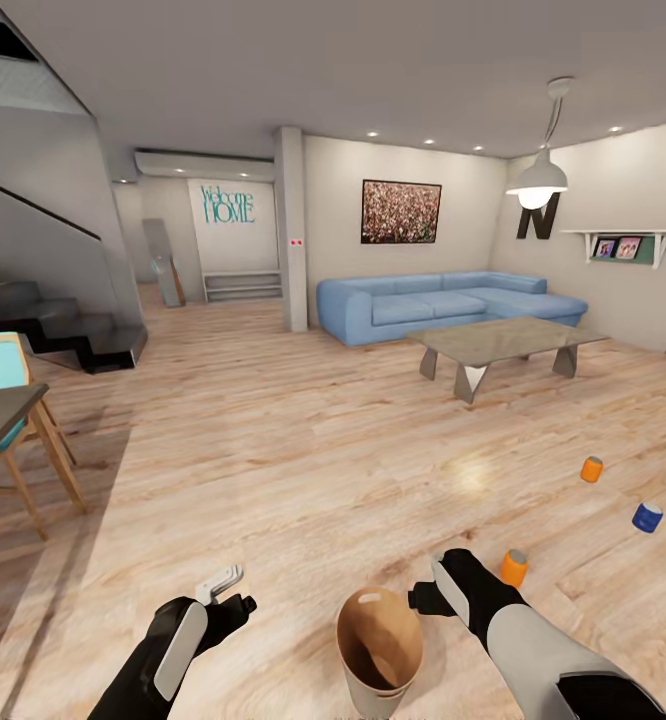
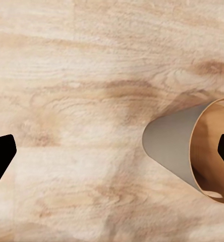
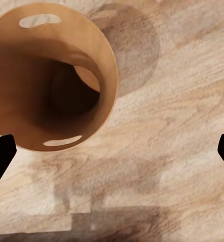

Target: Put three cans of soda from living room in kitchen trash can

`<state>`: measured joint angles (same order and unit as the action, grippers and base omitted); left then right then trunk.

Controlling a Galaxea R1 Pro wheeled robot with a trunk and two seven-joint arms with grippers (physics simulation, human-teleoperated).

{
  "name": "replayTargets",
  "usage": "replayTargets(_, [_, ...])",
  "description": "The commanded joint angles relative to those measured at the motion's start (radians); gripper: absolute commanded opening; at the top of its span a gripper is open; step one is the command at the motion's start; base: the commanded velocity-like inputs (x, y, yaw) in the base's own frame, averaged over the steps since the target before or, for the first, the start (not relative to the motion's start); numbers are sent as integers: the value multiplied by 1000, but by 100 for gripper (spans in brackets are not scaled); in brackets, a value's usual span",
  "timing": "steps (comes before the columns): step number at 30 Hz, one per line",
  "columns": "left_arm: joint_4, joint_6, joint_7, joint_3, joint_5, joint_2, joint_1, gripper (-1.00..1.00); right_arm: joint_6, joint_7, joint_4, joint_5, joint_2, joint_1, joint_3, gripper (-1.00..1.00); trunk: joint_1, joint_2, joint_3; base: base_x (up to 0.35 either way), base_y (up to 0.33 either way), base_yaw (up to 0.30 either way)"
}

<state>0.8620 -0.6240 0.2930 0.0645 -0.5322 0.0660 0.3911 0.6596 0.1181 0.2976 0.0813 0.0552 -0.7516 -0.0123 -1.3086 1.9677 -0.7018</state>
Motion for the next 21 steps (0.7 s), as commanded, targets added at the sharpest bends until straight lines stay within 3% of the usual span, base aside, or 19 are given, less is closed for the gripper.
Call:
replayTargets(1, [0,0,0,0,0,0,0,100,0,0,0,0,0,0,0,100,-4,7,-3,0,0,0])
replayTargets(21, [-18,1,0,3,-3,-12,0,100,0,0,2,0,-3,0,0,100,-81,147,-66,0,0,0])
